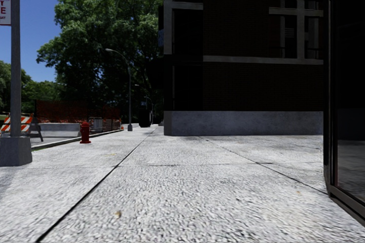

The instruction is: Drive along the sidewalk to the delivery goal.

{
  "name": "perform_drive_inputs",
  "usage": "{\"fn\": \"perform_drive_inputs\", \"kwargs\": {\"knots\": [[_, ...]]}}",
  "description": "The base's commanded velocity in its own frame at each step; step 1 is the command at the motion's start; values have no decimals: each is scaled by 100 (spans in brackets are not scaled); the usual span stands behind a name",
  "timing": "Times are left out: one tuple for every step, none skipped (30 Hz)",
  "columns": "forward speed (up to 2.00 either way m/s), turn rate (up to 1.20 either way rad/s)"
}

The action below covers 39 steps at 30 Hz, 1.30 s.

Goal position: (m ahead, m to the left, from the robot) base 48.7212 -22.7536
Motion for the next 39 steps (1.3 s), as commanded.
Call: {"fn": "perform_drive_inputs", "kwargs": {"knots": [[200, -24], [200, -24], [200, -24], [200, -24], [200, -24], [200, -24], [200, -25], [200, -25], [200, -25], [200, -25], [200, -25], [200, -25], [200, -25], [200, -25], [200, -25], [200, -26], [200, -26], [200, -26], [200, -26], [200, -27], [200, -28], [200, -29], [200, -29], [200, -29], [200, -29], [200, -29], [200, -29], [200, -29], [199, -29], [194, -29], [185, -29], [185, -29], [180, -29], [176, -30], [172, -30], [172, -30], [167, -31], [162, -31], [158, -32]]}}
